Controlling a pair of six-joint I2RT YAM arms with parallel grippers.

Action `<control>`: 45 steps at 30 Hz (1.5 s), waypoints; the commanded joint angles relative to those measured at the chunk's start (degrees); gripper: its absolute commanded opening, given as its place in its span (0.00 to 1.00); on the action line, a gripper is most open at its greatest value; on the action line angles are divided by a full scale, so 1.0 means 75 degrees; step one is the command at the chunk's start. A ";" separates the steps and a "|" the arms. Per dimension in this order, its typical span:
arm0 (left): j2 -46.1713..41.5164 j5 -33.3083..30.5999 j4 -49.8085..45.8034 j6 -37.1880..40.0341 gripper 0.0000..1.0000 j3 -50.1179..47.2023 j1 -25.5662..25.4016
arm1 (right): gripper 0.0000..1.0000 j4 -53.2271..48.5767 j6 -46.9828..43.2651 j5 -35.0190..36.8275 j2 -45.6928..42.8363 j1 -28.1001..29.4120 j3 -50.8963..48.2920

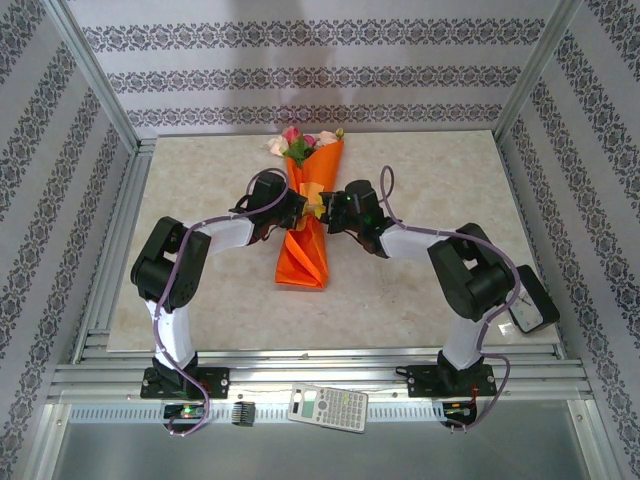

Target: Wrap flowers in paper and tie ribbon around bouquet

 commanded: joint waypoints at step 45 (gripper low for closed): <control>-0.0063 -0.0355 0.3416 0.1295 0.00 -0.1441 -0.0089 | 0.37 -0.2186 0.0181 -0.0674 0.1297 -0.0167 0.1818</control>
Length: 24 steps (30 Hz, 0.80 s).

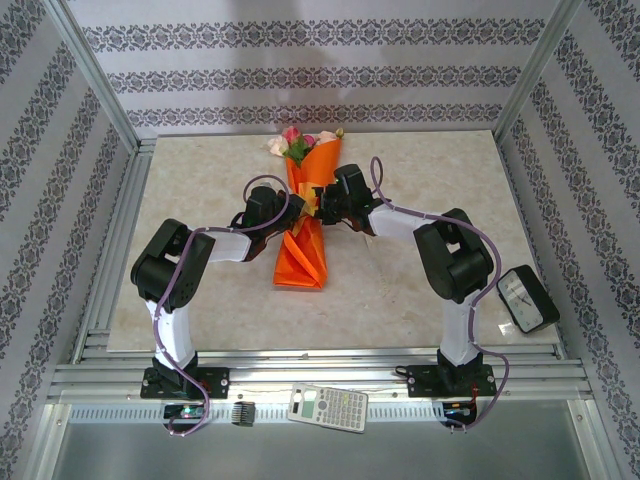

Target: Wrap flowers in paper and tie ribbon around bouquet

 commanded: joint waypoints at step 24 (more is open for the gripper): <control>0.0198 0.0533 0.1412 -0.0013 0.00 -0.0361 -0.0092 | 0.30 0.0439 0.0460 0.0037 0.0123 -0.0110 -0.0006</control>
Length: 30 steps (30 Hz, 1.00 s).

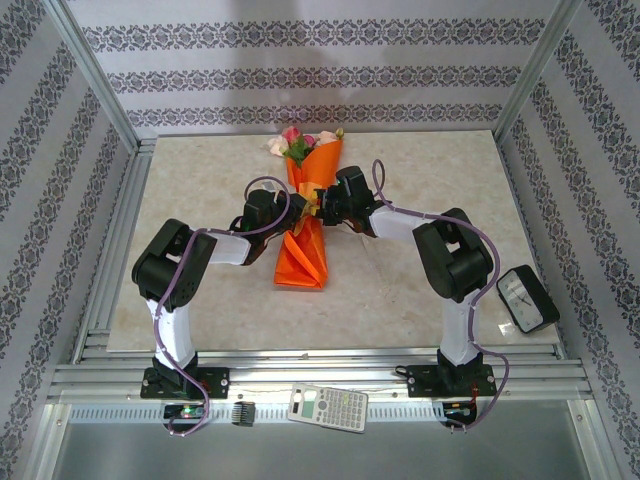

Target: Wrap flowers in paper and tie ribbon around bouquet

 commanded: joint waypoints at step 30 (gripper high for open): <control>-0.1038 -0.0396 -0.2034 0.0008 0.48 0.0023 -0.0090 | 0.00 0.0351 0.0032 0.0224 -0.0257 0.0038 -0.0467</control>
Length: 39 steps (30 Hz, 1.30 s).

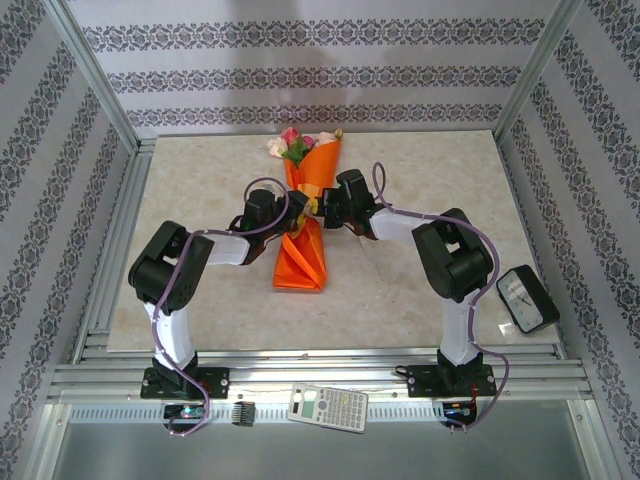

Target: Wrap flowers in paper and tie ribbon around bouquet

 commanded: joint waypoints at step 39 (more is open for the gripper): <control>-0.0137 0.0119 -0.3722 -0.3092 0.17 0.1998 -0.0232 | 0.00 0.1693 -0.1345 0.0612 -0.0257 0.0165 -0.1029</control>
